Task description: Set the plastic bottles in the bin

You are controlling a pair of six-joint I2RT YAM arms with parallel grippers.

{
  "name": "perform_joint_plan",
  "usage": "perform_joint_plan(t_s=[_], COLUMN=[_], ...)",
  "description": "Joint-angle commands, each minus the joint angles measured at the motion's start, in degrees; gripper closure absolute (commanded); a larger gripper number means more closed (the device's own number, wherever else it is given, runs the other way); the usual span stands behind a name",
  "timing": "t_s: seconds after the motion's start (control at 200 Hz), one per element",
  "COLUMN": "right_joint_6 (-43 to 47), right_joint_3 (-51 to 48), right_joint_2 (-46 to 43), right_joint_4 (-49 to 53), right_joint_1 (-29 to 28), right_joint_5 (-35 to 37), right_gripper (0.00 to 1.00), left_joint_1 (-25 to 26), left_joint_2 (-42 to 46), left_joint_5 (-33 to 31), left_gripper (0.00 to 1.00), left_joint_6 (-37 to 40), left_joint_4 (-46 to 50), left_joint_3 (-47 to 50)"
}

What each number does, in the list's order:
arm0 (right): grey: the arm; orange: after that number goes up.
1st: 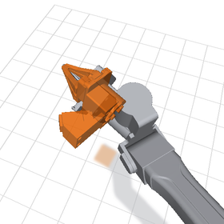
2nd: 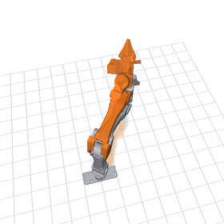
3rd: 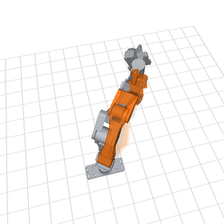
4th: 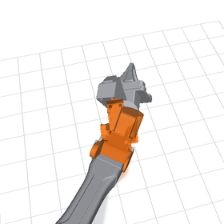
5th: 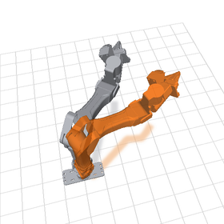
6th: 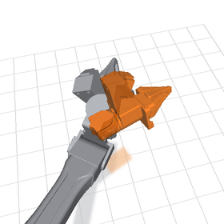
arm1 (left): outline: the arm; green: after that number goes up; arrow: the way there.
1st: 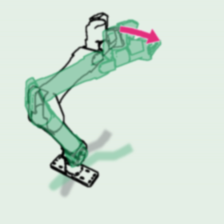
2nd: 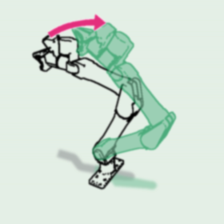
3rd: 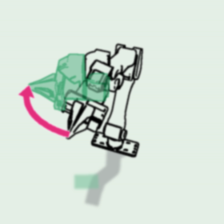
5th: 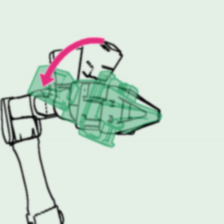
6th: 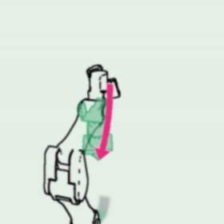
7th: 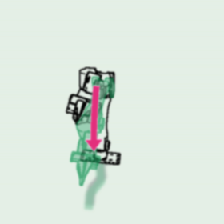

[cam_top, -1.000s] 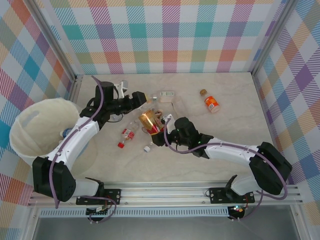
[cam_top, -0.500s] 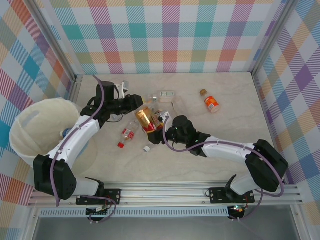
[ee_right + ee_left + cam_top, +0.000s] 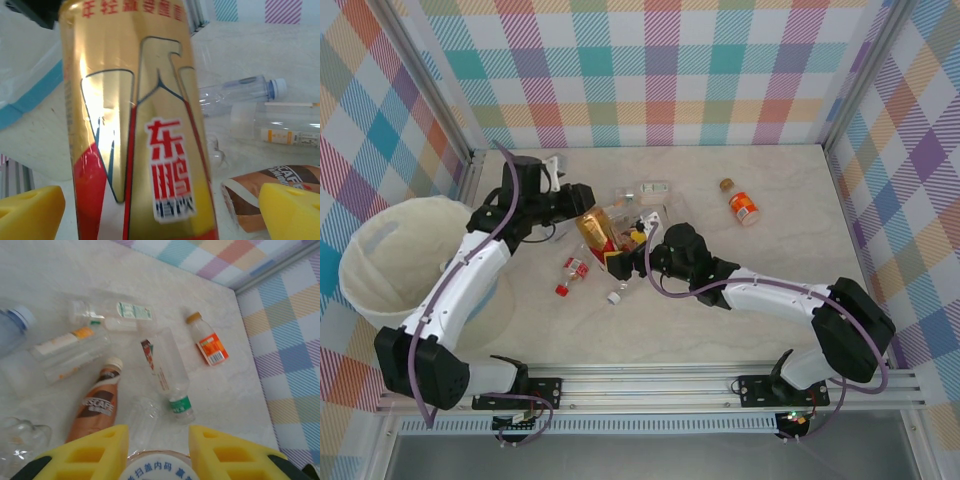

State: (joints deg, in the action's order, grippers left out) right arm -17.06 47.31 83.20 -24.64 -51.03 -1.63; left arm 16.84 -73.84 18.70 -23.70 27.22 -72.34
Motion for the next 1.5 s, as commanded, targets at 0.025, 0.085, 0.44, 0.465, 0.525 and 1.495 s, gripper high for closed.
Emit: perform_joint_plan(t_s=[0.025, 0.085, 0.44, 0.465, 0.525, 1.495], right_joint_6=[0.0, -0.2, -8.7, -9.1, -9.2, -1.2], right_joint_3=[1.1, -0.1, -4.8, -5.0, -5.4, -1.3], right_joint_2=[0.0, -0.3, -1.5, -1.5, -1.5, 0.7], right_joint_4=[-1.9, -3.2, -5.4, -5.7, -6.5, -3.2], right_joint_1=[0.2, 0.2, 1.8, 1.9, 2.1, 2.2], right_joint_5=[6.9, 8.9, 17.7, 17.9, 17.9, 14.6], right_gripper=[0.00, 0.00, 0.00, 0.00, 0.00, 0.00], left_joint_1=[0.6, 0.6, 0.6, 0.6, 0.6, -10.7], left_joint_2=[3.6, 5.0, 16.6, 17.2, 18.3, 18.3], left_joint_5=[-10.0, -12.8, -27.2, -28.1, -30.5, -58.6], left_gripper=[1.00, 1.00, 1.00, 1.00, 1.00, 1.00], left_joint_6=[5.1, 6.7, 14.1, 14.6, 15.8, 14.2], left_joint_4=[4.7, 5.8, 8.4, 8.6, 9.4, 19.0], left_joint_3=[-6.1, -7.5, -12.4, -12.7, -13.6, -12.0])
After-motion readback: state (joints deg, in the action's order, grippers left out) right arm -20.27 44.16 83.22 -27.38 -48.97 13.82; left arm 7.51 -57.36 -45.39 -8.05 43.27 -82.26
